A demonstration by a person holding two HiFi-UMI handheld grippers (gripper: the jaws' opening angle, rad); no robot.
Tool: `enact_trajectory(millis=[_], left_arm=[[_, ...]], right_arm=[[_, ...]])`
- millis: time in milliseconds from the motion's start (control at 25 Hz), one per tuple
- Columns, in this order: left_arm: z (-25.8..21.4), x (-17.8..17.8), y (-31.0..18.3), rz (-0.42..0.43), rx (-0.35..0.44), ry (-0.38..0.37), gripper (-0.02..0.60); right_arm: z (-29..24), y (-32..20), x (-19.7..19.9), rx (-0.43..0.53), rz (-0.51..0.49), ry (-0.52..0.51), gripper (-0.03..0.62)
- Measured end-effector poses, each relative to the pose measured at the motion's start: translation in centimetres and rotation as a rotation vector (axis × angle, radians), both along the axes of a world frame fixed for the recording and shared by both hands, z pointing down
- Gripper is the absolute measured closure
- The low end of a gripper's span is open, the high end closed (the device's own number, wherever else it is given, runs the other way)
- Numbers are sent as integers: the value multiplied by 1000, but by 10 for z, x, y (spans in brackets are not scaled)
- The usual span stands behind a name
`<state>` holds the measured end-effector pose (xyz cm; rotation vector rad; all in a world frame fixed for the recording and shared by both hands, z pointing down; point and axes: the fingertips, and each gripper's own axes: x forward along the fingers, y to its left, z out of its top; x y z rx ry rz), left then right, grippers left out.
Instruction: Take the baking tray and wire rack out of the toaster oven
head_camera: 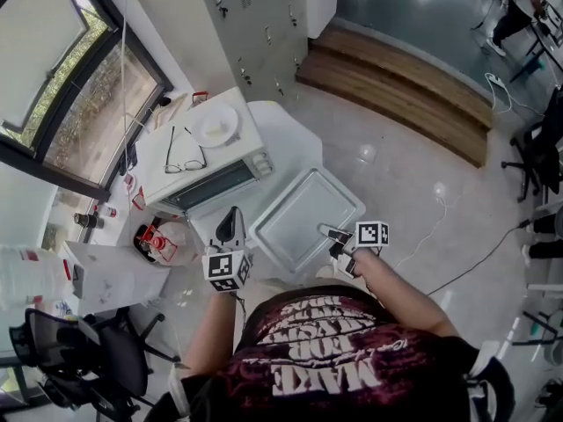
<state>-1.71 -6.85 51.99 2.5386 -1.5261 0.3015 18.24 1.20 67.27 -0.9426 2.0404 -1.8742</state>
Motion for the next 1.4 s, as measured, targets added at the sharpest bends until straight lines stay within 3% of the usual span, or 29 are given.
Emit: enact_trajectory(millis=[200,480,920,1240,1400], left_arm=[[-10,23,-1,11,18,-28,575],[-10,17,-33,8,31,-67,575],[-5,33,-126,8,30,-3,575],[4,43,-157,23,4,24,575],[1,55,-161,20,2,9,575]], right_arm=[[-3,-19,23,7,-12,-17,586],[6,-57,28,-3,-62,-23,586],[13,-125,38,-13,-165,4,586],[20,-160,58,-46,-208,28,586],[25,-172,72,-71,-270,98,586]])
